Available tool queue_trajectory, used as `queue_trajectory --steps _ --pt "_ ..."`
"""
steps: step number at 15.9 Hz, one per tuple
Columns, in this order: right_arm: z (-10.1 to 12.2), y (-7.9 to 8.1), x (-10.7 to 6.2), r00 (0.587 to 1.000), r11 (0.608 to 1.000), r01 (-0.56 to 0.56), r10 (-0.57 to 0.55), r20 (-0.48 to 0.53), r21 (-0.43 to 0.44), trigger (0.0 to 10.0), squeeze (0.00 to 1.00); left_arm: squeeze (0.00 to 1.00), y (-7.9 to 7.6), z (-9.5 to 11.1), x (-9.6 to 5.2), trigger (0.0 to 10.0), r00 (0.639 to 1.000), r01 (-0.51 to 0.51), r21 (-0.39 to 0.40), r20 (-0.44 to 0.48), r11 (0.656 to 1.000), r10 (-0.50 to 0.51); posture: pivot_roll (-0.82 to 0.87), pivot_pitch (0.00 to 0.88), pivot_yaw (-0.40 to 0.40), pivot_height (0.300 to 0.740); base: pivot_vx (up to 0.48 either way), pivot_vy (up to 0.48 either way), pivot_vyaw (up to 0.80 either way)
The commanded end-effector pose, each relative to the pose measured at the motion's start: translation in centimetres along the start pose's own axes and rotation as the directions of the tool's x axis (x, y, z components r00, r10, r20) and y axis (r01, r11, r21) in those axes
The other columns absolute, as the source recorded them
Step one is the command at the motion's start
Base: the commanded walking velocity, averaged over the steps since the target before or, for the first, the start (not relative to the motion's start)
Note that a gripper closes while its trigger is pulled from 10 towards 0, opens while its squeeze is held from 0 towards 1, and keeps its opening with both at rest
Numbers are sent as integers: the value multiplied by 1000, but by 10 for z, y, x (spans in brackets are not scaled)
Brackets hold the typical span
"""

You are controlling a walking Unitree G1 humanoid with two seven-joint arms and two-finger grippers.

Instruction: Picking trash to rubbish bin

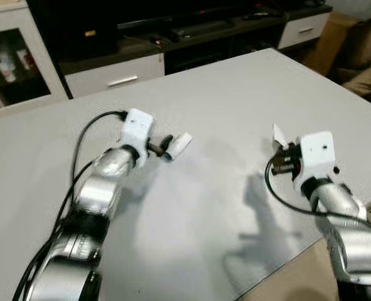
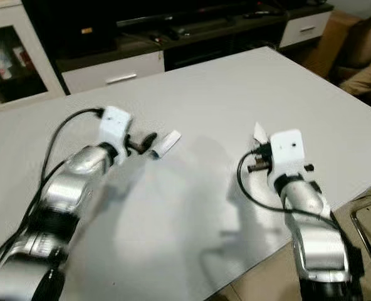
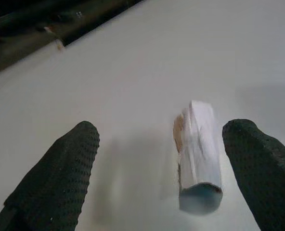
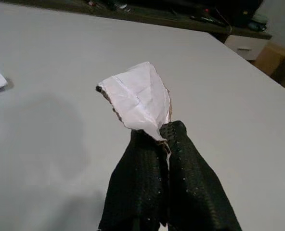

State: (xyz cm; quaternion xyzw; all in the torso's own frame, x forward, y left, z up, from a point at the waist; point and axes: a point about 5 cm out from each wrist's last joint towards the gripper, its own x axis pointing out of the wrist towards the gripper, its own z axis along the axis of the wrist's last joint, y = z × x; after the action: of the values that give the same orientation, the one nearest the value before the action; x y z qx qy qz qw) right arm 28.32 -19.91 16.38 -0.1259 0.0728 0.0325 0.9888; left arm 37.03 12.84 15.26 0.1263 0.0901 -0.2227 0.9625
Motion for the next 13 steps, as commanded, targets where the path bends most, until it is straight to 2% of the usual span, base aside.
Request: queue_trajectory --steps 1,2,3,5,8,10,11,13 --pt "4 -4 -1 1000 1000 -5 5 -6 -11 10000 0 0 -7 5 8 10000 997 74 22 -5 997 -74 -60 75 -39 740 0 0 0" --pt "6 -6 -2 1000 1000 -6 6 -6 -17 10000 0 847 -6 8 11 10000 997 70 20 -7 997 -70 -73 91 -40 740 0 0 0" --pt "7 -8 -5 1000 1000 -5 5 -8 -20 10000 0 1000 -5 11 16 10000 997 70 7 -14 998 -70 -89 90 -36 740 0 0 0" --pt "8 -14 -10 1000 1000 10 -10 -21 -22 10000 0 1000 -5 24 25 10000 994 109 -23 -6 994 -109 -103 111 -39 740 0 0 0" --pt "6 -14 -15 999 1000 18 -18 -37 -23 10000 0 1000 -13 30 31 10000 981 193 -50 7 980 -193 -118 110 -23 740 0 0 0" --pt "7 -17 -19 999 999 32 -33 -43 -17 10000 0 1000 -18 34 36 10000 973 229 -141 26 963 -227 -127 114 -14 740 0 0 0" --pt "6 -18 -20 998 999 36 -37 -47 -18 10000 0 1000 -22 37 37 10000 967 255 -208 43 944 -251 -129 124 -9 740 0 0 0" --pt "5 -18 -23 998 999 41 -42 -55 -25 10000 0 1000 -29 32 39 10000 959 279 -165 5 946 -282 -133 130 3 740 0 0 0"
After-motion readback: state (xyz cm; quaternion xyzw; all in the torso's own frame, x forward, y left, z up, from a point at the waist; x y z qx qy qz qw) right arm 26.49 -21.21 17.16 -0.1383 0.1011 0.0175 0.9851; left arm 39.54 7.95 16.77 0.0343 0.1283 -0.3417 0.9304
